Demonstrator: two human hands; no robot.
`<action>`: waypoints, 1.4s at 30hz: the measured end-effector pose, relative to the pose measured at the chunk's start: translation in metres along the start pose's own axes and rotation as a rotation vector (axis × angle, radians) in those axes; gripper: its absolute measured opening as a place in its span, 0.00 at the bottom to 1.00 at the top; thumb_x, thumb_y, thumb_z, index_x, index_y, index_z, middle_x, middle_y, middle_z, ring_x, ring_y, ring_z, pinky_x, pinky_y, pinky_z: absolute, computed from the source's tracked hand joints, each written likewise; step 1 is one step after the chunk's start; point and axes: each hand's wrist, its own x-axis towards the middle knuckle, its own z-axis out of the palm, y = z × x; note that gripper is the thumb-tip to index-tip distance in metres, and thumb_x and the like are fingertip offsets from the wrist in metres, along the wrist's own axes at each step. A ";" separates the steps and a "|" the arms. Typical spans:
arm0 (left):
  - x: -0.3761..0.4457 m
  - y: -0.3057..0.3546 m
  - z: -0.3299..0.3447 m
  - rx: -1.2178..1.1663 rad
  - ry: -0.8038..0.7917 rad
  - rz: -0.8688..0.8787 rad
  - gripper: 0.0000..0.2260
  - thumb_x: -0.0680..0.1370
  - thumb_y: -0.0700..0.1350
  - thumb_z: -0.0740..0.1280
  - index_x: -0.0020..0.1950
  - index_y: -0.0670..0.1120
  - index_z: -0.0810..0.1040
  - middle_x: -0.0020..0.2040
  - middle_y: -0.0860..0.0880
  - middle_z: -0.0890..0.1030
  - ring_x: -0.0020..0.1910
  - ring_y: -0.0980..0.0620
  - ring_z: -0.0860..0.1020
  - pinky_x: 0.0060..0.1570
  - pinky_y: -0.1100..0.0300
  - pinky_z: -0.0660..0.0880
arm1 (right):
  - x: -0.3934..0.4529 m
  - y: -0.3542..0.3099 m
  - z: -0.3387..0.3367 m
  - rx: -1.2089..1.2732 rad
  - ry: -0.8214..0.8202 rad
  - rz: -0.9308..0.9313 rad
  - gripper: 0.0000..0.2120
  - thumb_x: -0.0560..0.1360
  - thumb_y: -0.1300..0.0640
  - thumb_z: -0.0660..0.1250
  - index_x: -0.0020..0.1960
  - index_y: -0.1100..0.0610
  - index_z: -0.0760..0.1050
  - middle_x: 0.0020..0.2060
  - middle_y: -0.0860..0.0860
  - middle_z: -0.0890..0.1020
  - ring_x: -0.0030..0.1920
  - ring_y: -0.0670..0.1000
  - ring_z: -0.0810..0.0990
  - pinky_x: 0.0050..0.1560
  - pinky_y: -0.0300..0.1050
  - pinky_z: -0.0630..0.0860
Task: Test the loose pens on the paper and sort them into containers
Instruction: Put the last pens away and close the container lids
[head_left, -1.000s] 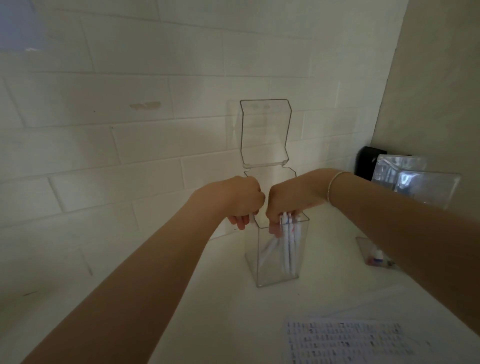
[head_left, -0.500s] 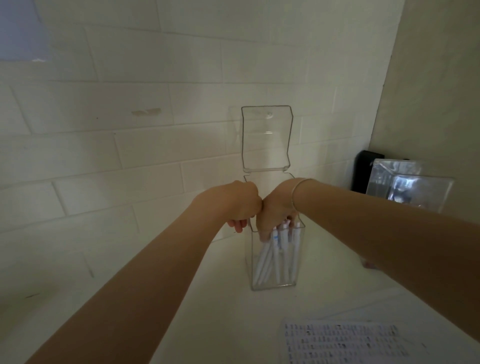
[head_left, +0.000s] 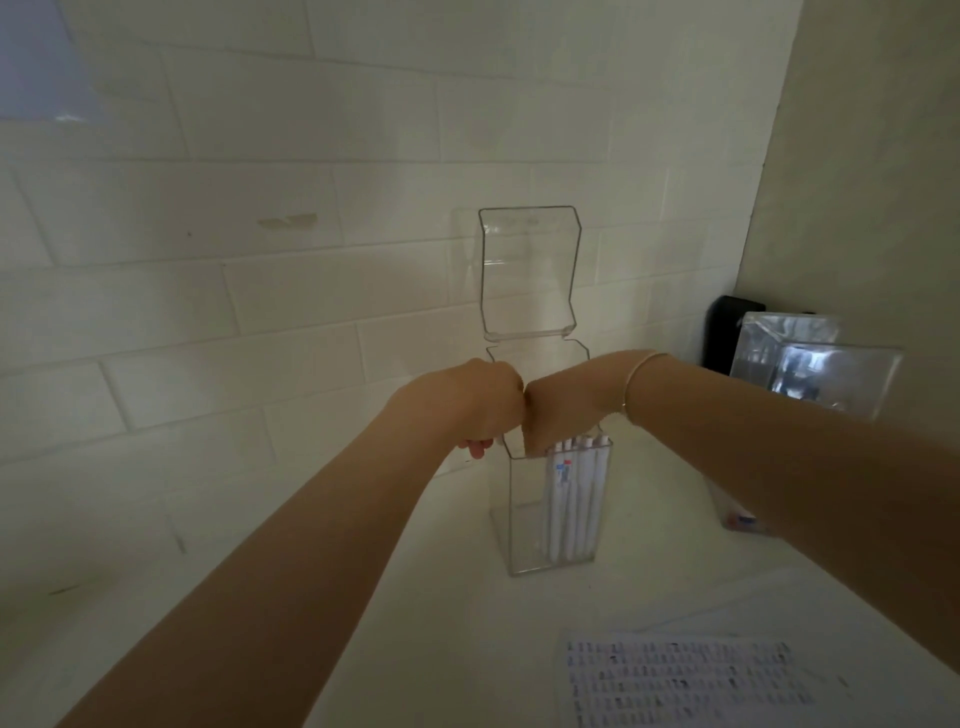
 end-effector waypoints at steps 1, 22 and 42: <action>-0.002 0.001 0.000 0.040 0.015 0.020 0.15 0.79 0.41 0.53 0.62 0.41 0.74 0.47 0.41 0.82 0.44 0.46 0.83 0.50 0.53 0.79 | -0.005 0.003 -0.004 0.044 0.044 -0.026 0.16 0.76 0.59 0.63 0.30 0.57 0.65 0.27 0.50 0.67 0.27 0.46 0.65 0.29 0.35 0.64; 0.022 0.000 -0.004 -1.181 0.657 0.074 0.17 0.82 0.54 0.52 0.61 0.47 0.73 0.57 0.49 0.76 0.55 0.51 0.75 0.59 0.57 0.70 | -0.004 0.056 -0.022 1.815 0.603 -0.146 0.24 0.76 0.36 0.57 0.59 0.54 0.73 0.54 0.56 0.79 0.54 0.56 0.79 0.58 0.50 0.74; 0.009 -0.004 0.011 -1.182 0.449 0.341 0.20 0.82 0.58 0.47 0.63 0.57 0.75 0.65 0.57 0.73 0.65 0.57 0.69 0.60 0.60 0.68 | -0.017 0.051 0.013 1.489 0.794 -0.400 0.25 0.80 0.41 0.45 0.52 0.51 0.79 0.55 0.52 0.81 0.61 0.49 0.76 0.66 0.45 0.66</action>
